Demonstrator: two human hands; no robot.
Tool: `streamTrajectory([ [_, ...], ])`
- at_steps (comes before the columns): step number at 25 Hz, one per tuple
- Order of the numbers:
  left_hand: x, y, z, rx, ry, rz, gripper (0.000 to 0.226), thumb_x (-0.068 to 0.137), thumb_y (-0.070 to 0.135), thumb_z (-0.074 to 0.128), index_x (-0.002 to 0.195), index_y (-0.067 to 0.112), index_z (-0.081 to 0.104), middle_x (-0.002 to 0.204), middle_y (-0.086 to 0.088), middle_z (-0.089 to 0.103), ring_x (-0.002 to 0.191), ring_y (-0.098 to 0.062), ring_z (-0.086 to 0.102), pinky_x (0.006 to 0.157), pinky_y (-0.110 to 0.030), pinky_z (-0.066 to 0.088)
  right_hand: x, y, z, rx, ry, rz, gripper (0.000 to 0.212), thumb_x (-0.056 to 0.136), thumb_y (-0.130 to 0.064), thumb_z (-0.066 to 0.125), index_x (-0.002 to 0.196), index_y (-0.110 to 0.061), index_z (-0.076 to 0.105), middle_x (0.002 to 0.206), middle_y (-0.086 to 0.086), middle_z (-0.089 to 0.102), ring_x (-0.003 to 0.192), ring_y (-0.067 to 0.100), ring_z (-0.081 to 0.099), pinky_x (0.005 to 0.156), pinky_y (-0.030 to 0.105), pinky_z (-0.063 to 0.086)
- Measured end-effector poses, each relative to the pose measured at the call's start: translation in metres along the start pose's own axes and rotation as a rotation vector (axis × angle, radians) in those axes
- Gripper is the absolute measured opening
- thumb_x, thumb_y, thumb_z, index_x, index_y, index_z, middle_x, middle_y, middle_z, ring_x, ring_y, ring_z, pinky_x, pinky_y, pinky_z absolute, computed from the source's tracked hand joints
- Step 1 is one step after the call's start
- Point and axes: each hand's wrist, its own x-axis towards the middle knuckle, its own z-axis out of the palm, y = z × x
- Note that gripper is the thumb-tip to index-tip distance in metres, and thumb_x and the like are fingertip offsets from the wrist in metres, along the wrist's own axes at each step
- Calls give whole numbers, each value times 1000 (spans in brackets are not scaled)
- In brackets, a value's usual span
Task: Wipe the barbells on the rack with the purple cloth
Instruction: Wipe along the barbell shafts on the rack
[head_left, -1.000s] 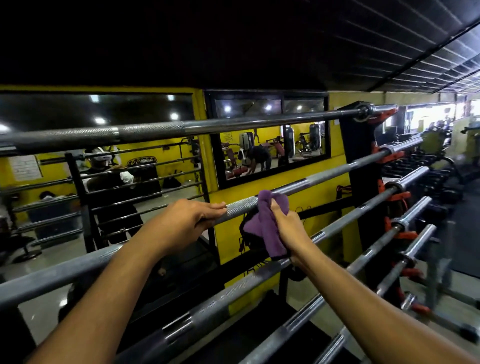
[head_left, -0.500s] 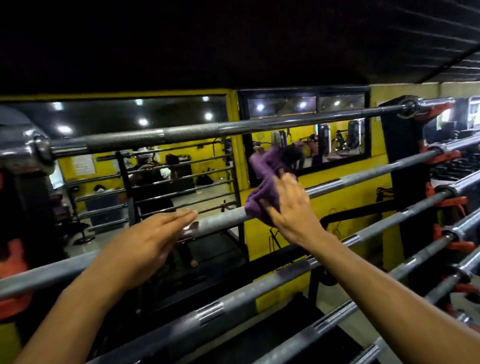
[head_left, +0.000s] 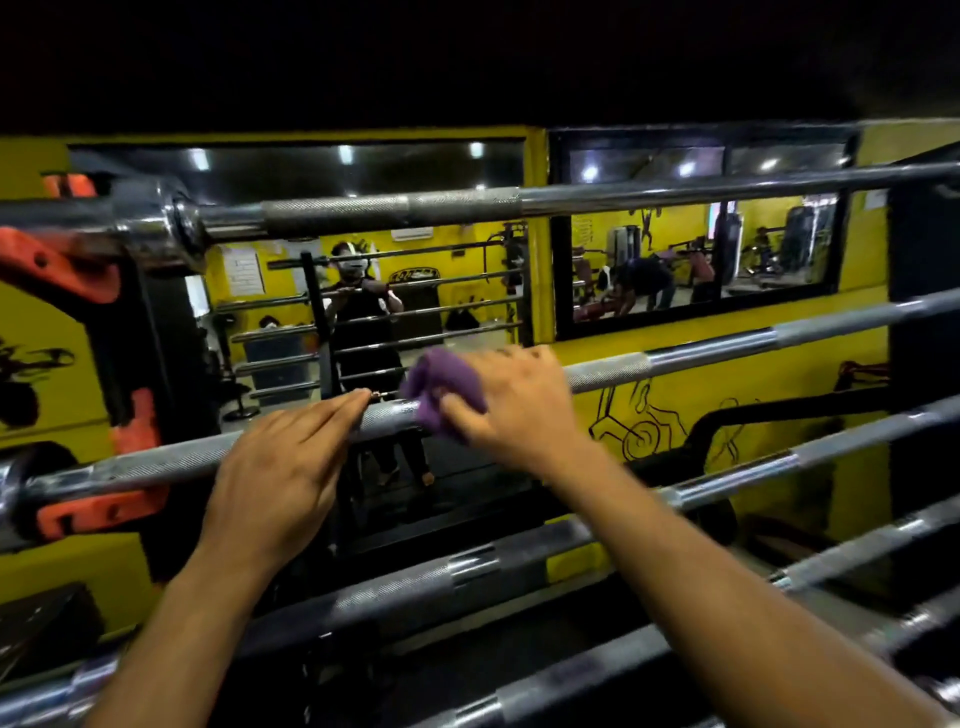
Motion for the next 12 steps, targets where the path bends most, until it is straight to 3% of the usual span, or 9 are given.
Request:
streamTrajectory([
  [4, -2, 0, 5, -24, 34, 8, 51, 96, 26, 46, 146, 18, 50, 131, -5, 65, 110, -29, 60, 89, -43, 45, -36, 29, 22, 63, 189, -215, 54, 89, -45, 60, 133, -15, 59, 130, 6, 62, 123, 28, 53, 110, 50, 35],
  [6, -2, -2, 6, -45, 47, 20, 50, 97, 26, 46, 147, 19, 49, 132, -4, 64, 112, -28, 60, 91, -43, 46, -44, 74, 19, 67, 249, -179, 48, 90, -39, 59, 129, -10, 59, 126, 10, 63, 118, 31, 56, 104, 50, 39],
  [8, -2, -1, 8, -46, 69, 23, 49, 97, 25, 47, 146, 18, 50, 131, -4, 64, 111, -26, 60, 93, -42, 46, -44, 108, 4, 50, 281, -57, 41, 97, -44, 49, 111, -9, 64, 107, 12, 66, 98, 33, 60, 86, 44, 43],
  [10, -2, 0, 9, -24, 89, 19, 49, 97, 24, 49, 145, 18, 51, 130, -4, 65, 111, -26, 61, 94, -42, 45, -23, 120, -17, 87, 126, 164, 46, 99, -52, 39, 94, -13, 63, 92, 11, 66, 82, 30, 58, 72, 38, 40],
  [12, -1, 0, 12, -12, 88, 8, 50, 96, 24, 50, 146, 18, 50, 131, -4, 65, 112, -27, 61, 94, -43, 46, 13, 111, -31, 23, -188, 340, 48, 97, -60, 38, 90, -20, 63, 94, 9, 67, 80, 27, 58, 71, 36, 42],
])
